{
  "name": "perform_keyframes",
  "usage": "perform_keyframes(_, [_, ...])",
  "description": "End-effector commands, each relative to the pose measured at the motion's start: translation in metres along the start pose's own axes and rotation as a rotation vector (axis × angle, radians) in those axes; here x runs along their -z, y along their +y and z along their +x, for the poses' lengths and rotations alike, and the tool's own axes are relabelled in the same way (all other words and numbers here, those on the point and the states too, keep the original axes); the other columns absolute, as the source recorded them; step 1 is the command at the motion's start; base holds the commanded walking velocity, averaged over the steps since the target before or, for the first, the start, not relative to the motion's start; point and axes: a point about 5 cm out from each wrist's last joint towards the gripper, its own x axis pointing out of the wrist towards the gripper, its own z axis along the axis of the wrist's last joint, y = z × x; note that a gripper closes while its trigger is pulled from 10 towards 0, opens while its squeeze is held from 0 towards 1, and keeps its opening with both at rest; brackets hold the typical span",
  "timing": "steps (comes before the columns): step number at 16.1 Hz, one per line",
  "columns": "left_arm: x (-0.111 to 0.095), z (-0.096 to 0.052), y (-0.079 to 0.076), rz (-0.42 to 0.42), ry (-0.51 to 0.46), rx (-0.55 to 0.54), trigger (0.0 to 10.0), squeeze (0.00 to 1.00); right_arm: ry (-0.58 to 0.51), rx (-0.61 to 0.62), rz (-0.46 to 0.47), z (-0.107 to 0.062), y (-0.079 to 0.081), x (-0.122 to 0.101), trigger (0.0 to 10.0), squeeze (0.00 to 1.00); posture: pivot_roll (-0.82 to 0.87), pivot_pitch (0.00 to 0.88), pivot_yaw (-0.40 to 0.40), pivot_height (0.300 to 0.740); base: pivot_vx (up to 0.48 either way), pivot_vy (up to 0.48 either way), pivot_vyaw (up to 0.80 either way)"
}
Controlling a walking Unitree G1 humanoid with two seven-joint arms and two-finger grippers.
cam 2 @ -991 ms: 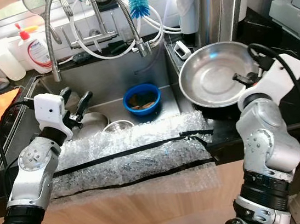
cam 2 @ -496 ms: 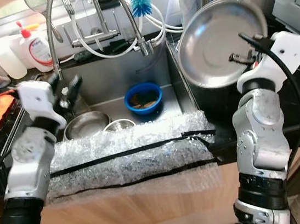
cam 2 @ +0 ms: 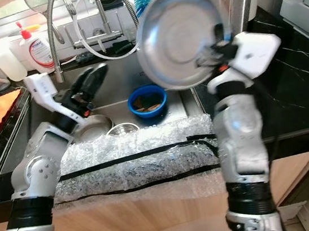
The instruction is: Kitchen organization
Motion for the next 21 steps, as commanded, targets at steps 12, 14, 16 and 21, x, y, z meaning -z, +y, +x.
perform_keyframes(12, [0.015, 0.0, 0.003, -0.182, -0.022, 0.029, 10.0, 1.0, 0.021, -0.143, 0.038, 0.009, 0.025, 0.01, 10.0, 0.0, -0.17, 0.0, 0.075, 0.74, 0.0, 0.0, 0.0])
perform_keyframes(14, [0.016, 0.003, 0.003, -0.167, 0.003, 0.035, 10.0, 1.0, 0.017, -0.159, 0.044, 0.009, 0.029, 0.008, 10.0, 0.0, -0.18, 0.0, 0.098, 0.74, 0.0, 0.0, 0.0])
perform_keyframes(16, [0.018, 0.004, 0.003, -0.155, 0.017, 0.036, 10.0, 0.84, 0.015, -0.166, 0.045, 0.01, 0.031, 0.007, 10.0, 0.0, -0.18, 0.0, 0.111, 0.74, 0.0, 0.0, 0.0])
perform_keyframes(21, [0.023, 0.007, 0.004, -0.117, 0.064, 0.033, 10.0, 0.0, 0.014, -0.237, 0.087, 0.002, 0.045, 0.001, 10.0, 0.0, -0.18, 0.0, 0.144, 0.74, 0.0, 0.0, 0.0])
